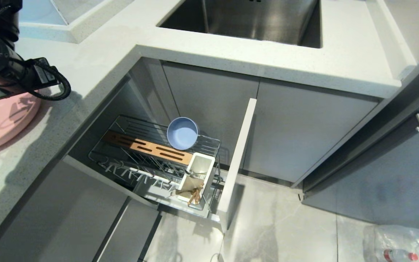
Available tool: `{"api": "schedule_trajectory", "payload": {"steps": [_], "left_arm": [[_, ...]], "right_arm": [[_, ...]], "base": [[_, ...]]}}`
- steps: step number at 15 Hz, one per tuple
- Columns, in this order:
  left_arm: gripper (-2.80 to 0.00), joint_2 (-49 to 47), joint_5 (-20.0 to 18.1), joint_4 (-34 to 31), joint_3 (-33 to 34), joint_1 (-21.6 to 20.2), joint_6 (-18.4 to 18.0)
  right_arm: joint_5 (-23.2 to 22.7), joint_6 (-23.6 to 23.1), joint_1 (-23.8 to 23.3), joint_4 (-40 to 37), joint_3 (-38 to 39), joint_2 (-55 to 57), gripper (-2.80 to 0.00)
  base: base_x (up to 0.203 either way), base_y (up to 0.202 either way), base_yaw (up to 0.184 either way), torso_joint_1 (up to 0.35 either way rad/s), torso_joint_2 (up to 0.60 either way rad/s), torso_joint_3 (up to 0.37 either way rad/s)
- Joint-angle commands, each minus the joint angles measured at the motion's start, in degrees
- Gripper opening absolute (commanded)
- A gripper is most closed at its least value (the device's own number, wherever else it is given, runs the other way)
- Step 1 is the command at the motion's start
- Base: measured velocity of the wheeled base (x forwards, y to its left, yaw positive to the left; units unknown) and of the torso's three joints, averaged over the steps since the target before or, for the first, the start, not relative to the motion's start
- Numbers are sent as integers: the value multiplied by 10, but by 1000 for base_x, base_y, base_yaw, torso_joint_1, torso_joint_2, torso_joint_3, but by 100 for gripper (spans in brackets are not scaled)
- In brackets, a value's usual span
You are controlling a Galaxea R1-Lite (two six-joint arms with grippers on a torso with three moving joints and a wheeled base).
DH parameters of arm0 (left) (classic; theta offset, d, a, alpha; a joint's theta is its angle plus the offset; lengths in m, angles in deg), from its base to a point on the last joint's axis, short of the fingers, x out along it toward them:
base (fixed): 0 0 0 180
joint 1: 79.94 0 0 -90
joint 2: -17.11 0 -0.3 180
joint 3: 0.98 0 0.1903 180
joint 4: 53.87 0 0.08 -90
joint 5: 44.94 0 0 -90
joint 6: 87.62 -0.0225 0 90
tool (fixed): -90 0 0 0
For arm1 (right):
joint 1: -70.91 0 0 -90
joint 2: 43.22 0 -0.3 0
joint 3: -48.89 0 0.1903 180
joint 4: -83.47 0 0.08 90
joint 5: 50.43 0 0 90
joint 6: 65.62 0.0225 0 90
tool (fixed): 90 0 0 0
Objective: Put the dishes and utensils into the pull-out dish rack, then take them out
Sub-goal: Pick up the plate and place it in the cupboard
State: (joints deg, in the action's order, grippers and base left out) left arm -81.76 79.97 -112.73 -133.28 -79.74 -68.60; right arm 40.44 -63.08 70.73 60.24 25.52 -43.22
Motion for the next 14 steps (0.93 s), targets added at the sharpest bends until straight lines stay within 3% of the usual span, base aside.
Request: {"api": "schedule_trajectory", "payload": {"steps": [1, 13, 14], "left_arm": [[0, -4, 2, -2, 0, -4, 1], [0, -4, 2, -4, 7, -12, 8], [-280, -4, 2, -4, 10, -14, 8]], "right_arm": [[0, 0, 0, 0, 0, 0, -280], [0, 0, 0, 0, 0, 0, -280], [0, 0, 0, 0, 0, 0, -280]], "base": [[0, 0, 0, 0, 0, 0], [0, 0, 0, 0, 0, 0], [0, 0, 0, 0, 0, 0]]}}
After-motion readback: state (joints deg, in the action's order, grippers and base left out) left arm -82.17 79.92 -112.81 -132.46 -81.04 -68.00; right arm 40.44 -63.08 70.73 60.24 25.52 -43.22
